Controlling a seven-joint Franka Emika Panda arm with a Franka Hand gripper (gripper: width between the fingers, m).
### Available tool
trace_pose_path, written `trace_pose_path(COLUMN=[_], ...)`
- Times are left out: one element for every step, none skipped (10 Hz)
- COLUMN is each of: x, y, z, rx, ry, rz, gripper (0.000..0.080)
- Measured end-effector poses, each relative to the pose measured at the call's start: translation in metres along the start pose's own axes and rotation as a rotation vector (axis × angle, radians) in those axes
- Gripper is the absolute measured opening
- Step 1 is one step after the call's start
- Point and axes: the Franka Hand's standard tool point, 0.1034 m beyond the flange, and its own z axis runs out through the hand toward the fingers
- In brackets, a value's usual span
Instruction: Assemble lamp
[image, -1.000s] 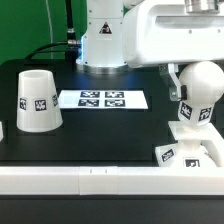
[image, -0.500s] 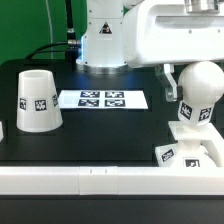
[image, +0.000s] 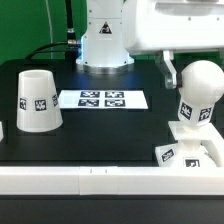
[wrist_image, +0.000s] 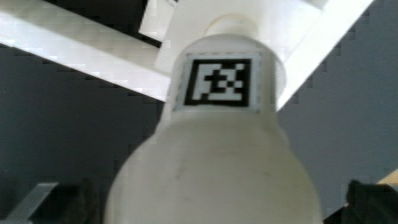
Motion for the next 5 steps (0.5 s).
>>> trace_pose_path(x=[0.0007, 0.0022, 0.0014, 0.0011, 0.0011], y=[0.0005, 0.0008, 0.0005, 0.0004, 0.0003], z=[-0.0065, -0.0104, -0.0091, -0.0086, -0.0086], rx=[-0.002, -0.003, -0.002, -0.002, -0.002], ry=[0.003, 0.003, 0.001, 0.001, 0.0], rz=[-0.001, -0.001, -0.001, -0.001, -0.001], gripper=[0.0698, 0.0698, 0.0698, 0.0698, 0.0698])
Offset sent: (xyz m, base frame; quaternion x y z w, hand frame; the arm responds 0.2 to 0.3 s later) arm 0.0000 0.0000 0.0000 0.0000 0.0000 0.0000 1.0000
